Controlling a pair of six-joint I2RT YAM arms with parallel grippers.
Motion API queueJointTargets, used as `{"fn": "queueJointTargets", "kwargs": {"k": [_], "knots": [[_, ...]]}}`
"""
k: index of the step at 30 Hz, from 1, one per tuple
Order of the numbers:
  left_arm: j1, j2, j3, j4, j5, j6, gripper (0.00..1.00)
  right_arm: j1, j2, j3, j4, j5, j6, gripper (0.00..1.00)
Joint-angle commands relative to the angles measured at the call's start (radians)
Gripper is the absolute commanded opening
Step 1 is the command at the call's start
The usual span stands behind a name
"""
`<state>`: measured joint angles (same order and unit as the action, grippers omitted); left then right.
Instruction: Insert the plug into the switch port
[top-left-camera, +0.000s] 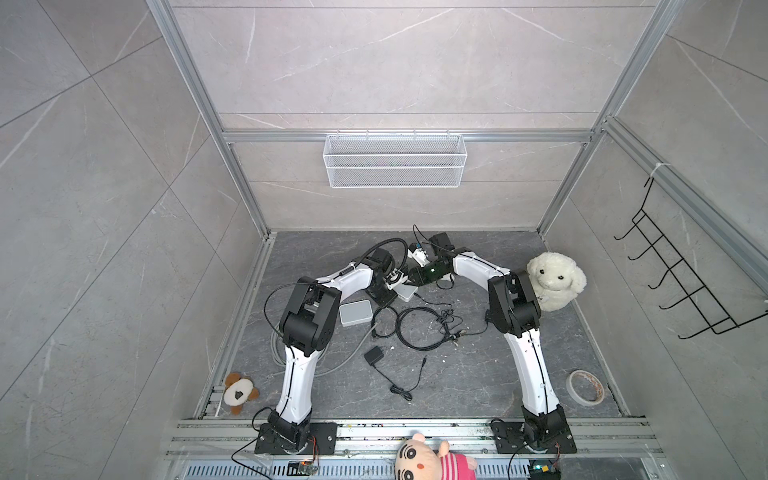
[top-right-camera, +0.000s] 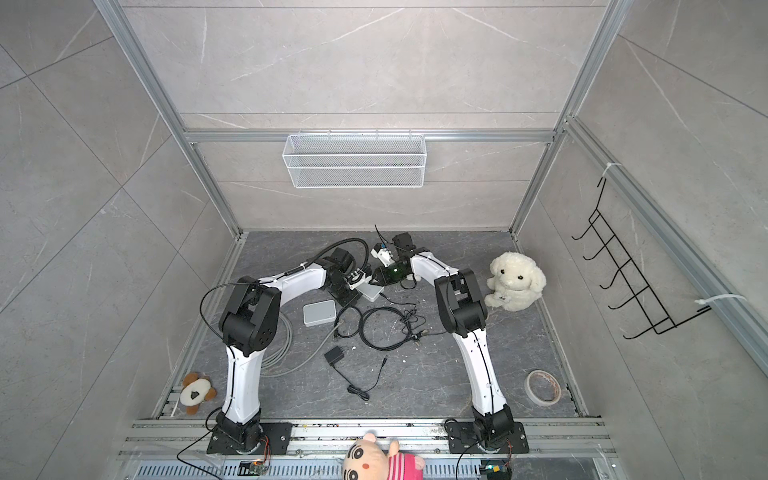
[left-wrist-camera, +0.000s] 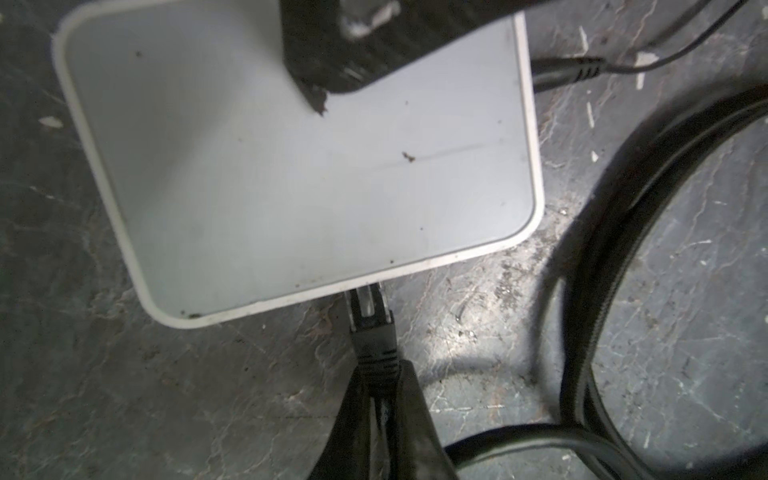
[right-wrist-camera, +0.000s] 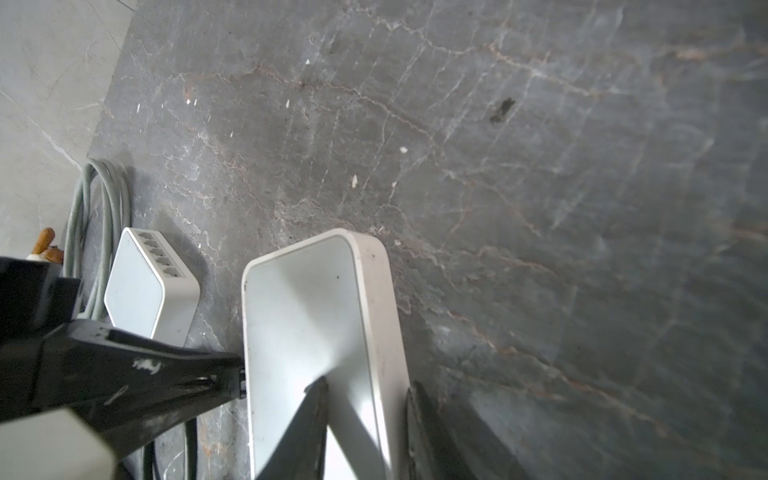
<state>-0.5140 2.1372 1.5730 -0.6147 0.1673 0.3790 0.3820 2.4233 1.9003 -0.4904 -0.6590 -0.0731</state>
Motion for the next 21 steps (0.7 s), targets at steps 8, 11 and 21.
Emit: {"fn": "queueJointTargets", "kwargs": {"k": [8, 11, 21], "knots": [[-0.017, 0.065, 0.14, 0.286, 0.118, -0.018, 0.05, 0.126, 0.035, -0.067, -0.225, -0.163, -0.099, 0.31], [-0.017, 0.073, 0.155, 0.306, 0.134, -0.028, 0.05, 0.132, 0.033, -0.078, -0.253, -0.188, -0.141, 0.31], [-0.025, 0.076, 0.134, 0.462, 0.174, -0.072, 0.04, 0.156, 0.038, -0.101, -0.303, -0.307, -0.218, 0.32]]}}
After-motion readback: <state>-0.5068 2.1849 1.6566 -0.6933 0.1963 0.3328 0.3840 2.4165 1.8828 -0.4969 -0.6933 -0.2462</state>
